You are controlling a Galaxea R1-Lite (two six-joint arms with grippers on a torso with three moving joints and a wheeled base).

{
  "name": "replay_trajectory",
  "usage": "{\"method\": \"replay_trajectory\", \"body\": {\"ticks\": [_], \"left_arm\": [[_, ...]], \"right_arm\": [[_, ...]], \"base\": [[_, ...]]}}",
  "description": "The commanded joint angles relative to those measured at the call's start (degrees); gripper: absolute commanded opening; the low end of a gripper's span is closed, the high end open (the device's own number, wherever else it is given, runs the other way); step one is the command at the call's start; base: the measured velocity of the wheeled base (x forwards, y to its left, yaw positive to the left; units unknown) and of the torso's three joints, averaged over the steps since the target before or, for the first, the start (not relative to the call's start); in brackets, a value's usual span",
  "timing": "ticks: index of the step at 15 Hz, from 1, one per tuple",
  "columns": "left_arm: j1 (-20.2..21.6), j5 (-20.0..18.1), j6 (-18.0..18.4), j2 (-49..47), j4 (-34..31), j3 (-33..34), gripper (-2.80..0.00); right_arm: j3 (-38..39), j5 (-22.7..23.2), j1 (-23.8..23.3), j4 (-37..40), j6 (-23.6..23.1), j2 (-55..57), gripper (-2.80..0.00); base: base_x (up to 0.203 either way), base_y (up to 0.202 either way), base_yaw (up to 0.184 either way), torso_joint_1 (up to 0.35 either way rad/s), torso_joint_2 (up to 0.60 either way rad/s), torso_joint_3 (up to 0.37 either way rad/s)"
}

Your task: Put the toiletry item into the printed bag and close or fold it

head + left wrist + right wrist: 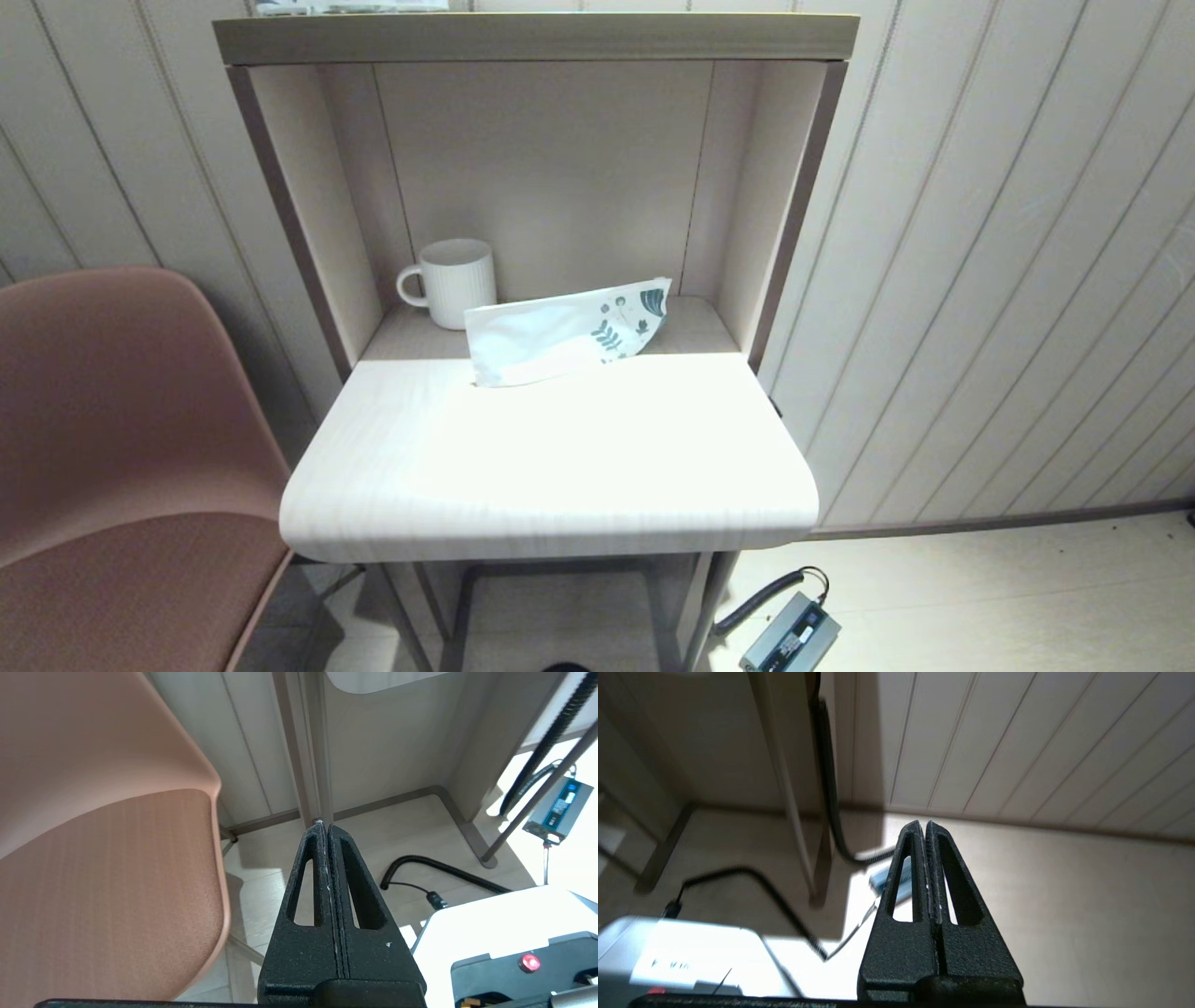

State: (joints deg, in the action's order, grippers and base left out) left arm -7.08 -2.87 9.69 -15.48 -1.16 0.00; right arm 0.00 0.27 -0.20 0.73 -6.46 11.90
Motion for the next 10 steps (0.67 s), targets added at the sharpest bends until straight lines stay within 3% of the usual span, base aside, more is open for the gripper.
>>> {"method": "replay_trajectory", "body": {"ticks": [1, 3, 5, 7, 9, 10], "left_arm": [[0.0, 0.3, -0.1, -0.2, -0.1, 0.0, -2.8], [-0.1, 0.3, -0.1, -0.3, 0.8, 0.0, -2.8], [0.0, 0.7, -0.2, -0.3, 6.2, 0.0, -2.8], [0.0, 5.0, -0.3, -0.3, 13.8, 0.0, -2.8], [0.0, 6.0, 0.0, -0.3, 19.1, 0.0, -2.8], [0.1, 8.6, 0.8, -0.2, 19.5, 0.0, -2.8]], "right_arm": [[0.0, 0.2, -0.1, 0.1, -0.7, -9.7, -2.8], [0.0, 0.4, 0.8, 0.1, -1.3, -11.9, -2.8], [0.0, 0.4, 0.8, 0.2, -0.2, -11.9, -2.8], [0.0, 0.1, 0.8, 0.1, 2.5, -11.9, -2.8], [0.0, 0.1, 0.8, 0.1, 2.1, -11.9, -2.8], [0.0, 0.1, 0.8, 0.1, 1.7, -11.9, -2.8]], "base": [[0.0, 0.0, 0.0, 0.0, 0.0, 0.0], [0.0, 0.0, 0.0, 0.0, 0.0, 0.0], [0.0, 0.0, 0.0, 0.0, 0.0, 0.0], [0.0, 0.0, 0.0, 0.0, 0.0, 0.0], [0.0, 0.0, 0.0, 0.0, 0.0, 0.0], [0.0, 0.0, 0.0, 0.0, 0.0, 0.0]]}}
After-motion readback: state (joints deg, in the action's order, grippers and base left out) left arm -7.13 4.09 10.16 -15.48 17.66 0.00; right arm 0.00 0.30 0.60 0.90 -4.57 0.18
